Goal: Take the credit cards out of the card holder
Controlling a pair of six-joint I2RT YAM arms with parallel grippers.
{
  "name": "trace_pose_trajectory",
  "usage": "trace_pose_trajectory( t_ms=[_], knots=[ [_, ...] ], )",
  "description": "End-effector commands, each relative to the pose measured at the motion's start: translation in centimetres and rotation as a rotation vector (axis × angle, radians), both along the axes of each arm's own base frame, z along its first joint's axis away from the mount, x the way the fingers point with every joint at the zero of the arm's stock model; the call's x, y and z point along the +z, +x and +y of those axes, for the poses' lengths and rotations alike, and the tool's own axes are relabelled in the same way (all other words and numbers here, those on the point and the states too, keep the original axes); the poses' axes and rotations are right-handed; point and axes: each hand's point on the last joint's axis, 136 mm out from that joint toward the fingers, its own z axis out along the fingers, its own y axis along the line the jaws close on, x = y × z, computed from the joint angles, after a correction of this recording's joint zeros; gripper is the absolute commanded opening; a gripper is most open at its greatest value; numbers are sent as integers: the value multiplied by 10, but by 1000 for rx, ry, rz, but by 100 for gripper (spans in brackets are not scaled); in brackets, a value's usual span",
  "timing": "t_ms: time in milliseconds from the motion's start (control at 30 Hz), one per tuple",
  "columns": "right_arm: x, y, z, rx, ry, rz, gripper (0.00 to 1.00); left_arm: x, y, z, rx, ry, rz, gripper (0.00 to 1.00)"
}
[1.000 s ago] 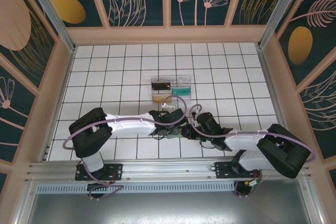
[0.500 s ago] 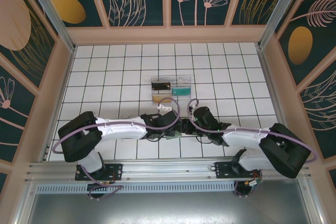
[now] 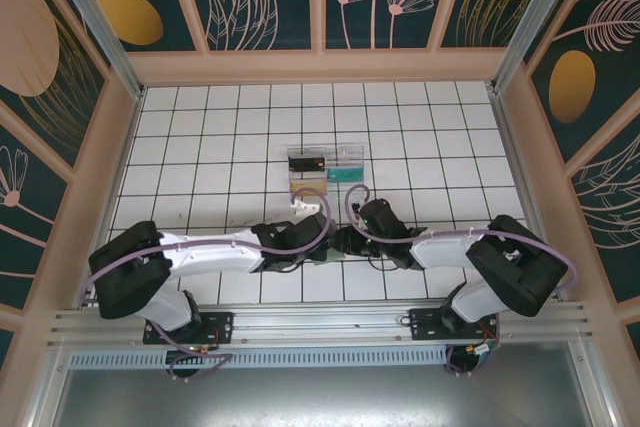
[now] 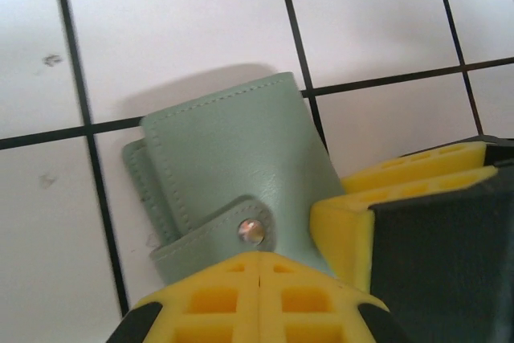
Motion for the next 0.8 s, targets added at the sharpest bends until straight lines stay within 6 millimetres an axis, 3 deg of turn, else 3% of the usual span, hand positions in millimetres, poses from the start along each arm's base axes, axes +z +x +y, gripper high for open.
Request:
trace_pose_trajectory(
  t_ms=[0,167,233,267,367,433,567,767],
  knots=[
    [-37,-10,-31,-54,-139,89,30,13,6,14,56,-46,-48,0],
    [-41,-11,-32,-56,-145,98,30,17,5,31,87,-114,-58,0],
    [-38,-10,-29,-51,-133,95,30,19,4,27,65,-119,-59,1],
    [-35,-9,-27,-50,-122,88,30,19,5,25,56,-111,-55,10],
    [-27,-6,-23,-47,-98,73,28,17,6,13,13,-78,-44,14],
    [-26,-6,-23,-46,-93,70,24,16,8,4,-15,-66,-40,30],
    [-28,-8,-22,-42,-85,77,21,10,10,-12,-62,-36,-25,36],
    [-28,-9,-20,-38,-64,80,21,-8,11,-19,-82,54,12,37]
  ],
)
